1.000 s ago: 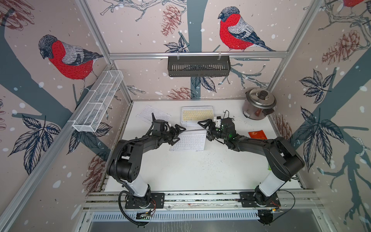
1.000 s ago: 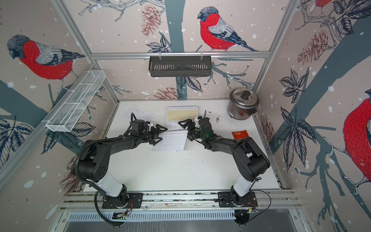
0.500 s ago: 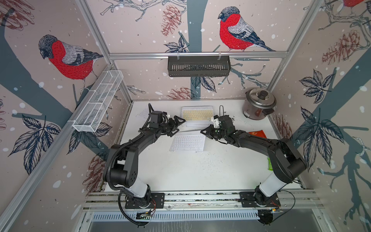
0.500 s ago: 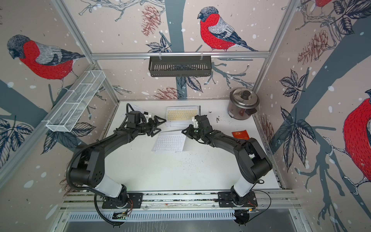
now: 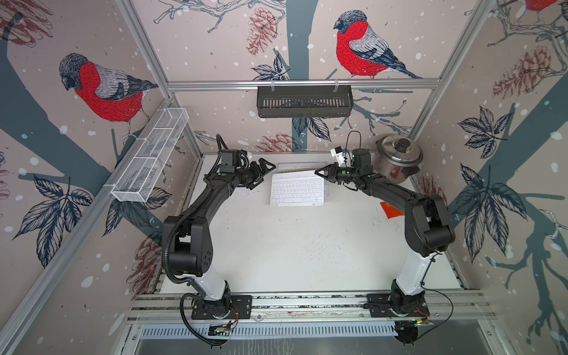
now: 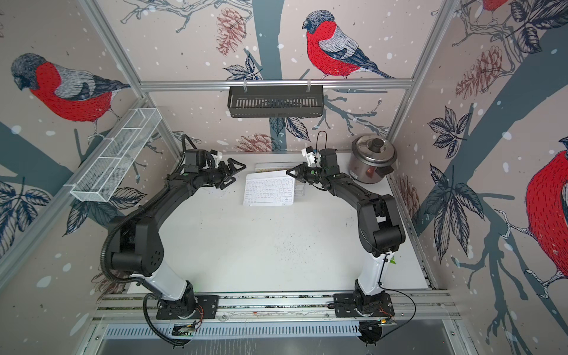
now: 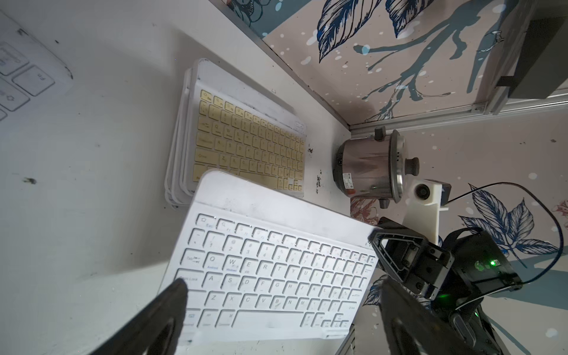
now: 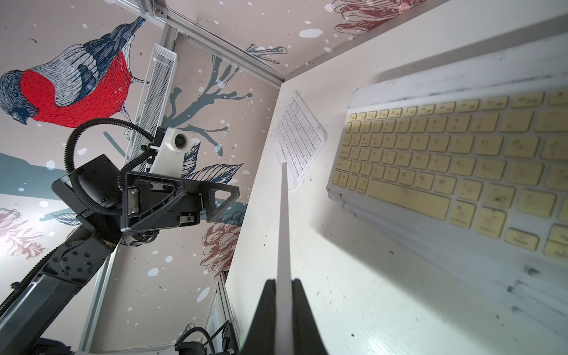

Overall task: Stack the numeric keypads
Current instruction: Place the numeric keypad at the numeric keypad.

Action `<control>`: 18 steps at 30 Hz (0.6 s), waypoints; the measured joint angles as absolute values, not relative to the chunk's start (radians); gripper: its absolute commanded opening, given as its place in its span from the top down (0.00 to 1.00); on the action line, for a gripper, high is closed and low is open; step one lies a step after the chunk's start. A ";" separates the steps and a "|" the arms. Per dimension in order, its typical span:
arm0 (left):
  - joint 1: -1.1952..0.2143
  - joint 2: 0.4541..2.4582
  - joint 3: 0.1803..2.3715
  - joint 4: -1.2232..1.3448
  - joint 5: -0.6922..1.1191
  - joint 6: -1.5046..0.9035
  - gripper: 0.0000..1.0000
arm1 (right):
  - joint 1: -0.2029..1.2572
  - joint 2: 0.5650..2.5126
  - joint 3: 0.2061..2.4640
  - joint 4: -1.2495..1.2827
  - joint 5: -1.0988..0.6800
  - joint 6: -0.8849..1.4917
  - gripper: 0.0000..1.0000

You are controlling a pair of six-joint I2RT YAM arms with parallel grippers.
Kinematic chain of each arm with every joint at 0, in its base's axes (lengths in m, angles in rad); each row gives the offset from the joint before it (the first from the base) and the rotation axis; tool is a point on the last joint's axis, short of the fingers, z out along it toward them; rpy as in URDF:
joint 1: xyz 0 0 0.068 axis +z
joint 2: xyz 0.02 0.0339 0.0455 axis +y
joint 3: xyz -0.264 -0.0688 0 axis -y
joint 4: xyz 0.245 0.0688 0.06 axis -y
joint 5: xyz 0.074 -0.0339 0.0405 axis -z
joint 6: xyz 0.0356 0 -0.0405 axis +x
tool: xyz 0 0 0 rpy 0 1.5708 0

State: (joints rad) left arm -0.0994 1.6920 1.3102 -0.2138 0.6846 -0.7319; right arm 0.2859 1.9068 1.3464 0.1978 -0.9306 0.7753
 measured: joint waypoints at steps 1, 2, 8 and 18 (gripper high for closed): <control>-0.099 1.713 1.327 -0.215 0.681 -0.728 0.03 | 0.276 1.942 1.381 0.205 -0.952 0.775 1.00; -0.100 1.737 1.346 -0.216 0.679 -0.725 0.03 | 0.266 1.978 1.413 0.218 -0.972 0.776 0.99; -0.114 1.895 1.470 -0.229 0.666 -0.687 0.03 | 0.221 2.187 1.584 0.290 -1.058 0.810 0.99; -0.136 2.117 1.680 -0.273 0.651 -0.655 0.03 | 0.177 2.434 1.832 0.432 -1.163 0.928 0.97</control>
